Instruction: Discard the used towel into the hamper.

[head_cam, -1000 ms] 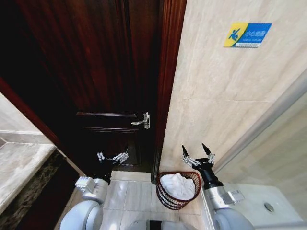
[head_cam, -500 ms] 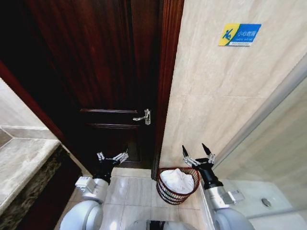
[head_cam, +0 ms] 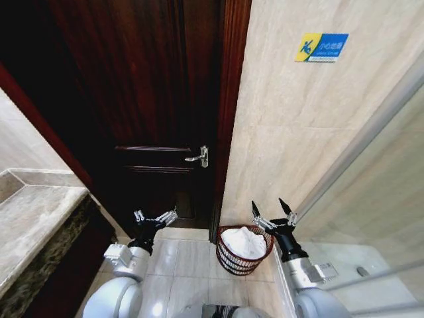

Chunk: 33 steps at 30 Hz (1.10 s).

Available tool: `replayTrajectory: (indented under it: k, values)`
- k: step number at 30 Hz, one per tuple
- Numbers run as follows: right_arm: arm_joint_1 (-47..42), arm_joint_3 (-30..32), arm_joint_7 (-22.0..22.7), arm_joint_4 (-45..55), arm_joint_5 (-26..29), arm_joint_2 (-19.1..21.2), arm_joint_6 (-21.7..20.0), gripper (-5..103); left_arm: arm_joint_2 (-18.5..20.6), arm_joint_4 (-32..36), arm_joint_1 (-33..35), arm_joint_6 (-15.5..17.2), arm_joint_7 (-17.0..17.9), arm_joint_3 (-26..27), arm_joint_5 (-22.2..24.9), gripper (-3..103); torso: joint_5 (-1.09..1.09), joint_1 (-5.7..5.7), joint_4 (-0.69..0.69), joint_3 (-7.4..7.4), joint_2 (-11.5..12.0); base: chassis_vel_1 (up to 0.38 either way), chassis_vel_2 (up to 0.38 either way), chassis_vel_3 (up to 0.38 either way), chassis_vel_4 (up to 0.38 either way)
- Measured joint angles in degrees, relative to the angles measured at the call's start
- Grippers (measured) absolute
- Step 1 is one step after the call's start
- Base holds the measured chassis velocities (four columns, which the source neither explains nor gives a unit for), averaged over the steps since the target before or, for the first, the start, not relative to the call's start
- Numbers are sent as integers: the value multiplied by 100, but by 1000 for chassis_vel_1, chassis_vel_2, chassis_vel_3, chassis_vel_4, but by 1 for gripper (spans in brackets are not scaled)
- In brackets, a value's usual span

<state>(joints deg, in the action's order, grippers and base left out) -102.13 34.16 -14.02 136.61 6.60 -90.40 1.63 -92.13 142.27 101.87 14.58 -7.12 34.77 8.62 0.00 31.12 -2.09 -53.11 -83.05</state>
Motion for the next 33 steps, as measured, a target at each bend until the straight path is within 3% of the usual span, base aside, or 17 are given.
replayTrajectory:
  k: [33]
  values:
    - [0,1,0,0,0,0,0,100,0,0,0,0,0,0,0,100,1,0,0,0,0,133,-129,-132,133]
